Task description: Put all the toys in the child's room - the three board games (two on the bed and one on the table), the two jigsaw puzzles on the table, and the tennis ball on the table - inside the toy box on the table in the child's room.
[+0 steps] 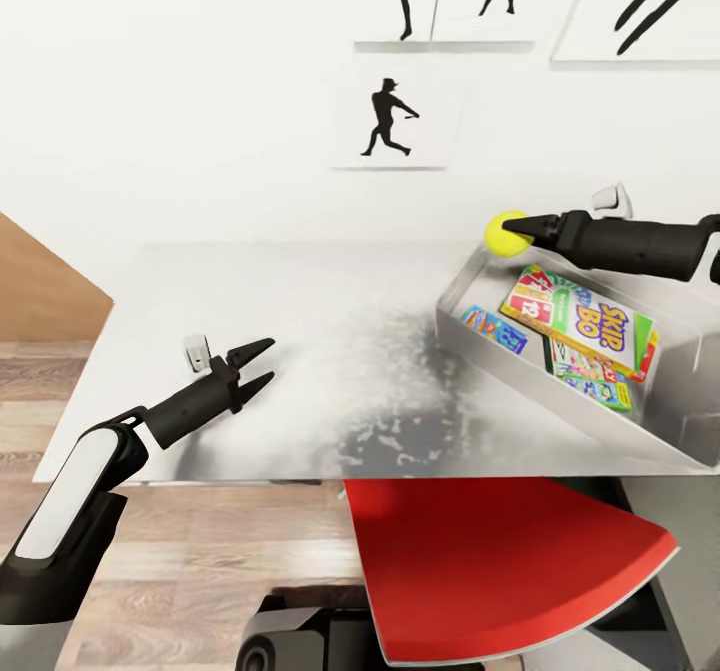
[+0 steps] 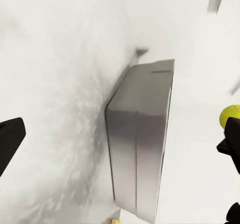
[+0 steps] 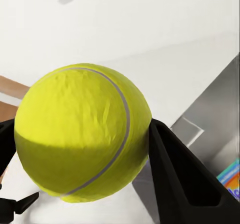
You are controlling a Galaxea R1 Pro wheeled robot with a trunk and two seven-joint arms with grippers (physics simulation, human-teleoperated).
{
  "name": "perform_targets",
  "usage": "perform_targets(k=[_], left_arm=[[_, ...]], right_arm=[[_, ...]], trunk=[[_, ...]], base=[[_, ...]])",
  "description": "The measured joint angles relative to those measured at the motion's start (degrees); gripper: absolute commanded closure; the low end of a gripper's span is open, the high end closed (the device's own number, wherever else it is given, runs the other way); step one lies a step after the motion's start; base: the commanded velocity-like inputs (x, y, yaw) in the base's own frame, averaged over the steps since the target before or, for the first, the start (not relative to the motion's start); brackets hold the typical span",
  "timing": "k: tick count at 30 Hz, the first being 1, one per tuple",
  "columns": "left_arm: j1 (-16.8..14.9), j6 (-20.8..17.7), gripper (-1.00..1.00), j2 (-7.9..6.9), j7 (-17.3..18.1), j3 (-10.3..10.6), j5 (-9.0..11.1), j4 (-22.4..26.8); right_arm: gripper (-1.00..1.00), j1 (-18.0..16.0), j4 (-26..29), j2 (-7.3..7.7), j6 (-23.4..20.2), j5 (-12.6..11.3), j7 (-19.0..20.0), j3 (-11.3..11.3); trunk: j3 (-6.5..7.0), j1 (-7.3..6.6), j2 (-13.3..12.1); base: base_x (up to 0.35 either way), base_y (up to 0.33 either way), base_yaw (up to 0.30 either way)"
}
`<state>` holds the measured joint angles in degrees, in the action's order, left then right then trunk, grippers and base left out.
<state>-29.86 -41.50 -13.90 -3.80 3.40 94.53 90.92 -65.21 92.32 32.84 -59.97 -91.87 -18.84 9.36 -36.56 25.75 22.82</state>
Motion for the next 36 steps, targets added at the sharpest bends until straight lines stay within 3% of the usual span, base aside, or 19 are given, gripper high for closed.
perform_targets(k=[16,30,36], left_arm=[[0.0,0.0,-1.0,-0.27,0.0,0.0,-0.1,0.0],[0.0,0.0,-1.0,-0.35,0.0,0.0,-0.1,0.0],[0.0,0.0,-1.0,-0.38,0.0,0.0,-0.1,0.0]], right_arm=[[1.0,0.3,-0.4,-1.61,0.0,5.5,-8.9,0.1],[1.0,0.6,-2.7,-2.06,0.0,6.8,-10.0,0.1],[1.0,0.7,-4.6,-2.22,0.0,10.9,-10.1,0.0]], trunk=[[0.13,0.0,0.0],[0.13,0.0,0.0],[0.13,0.0,0.0]], base=[[0.0,0.0,-0.022],[0.0,0.0,-0.001],[0.0,0.0,0.0]])
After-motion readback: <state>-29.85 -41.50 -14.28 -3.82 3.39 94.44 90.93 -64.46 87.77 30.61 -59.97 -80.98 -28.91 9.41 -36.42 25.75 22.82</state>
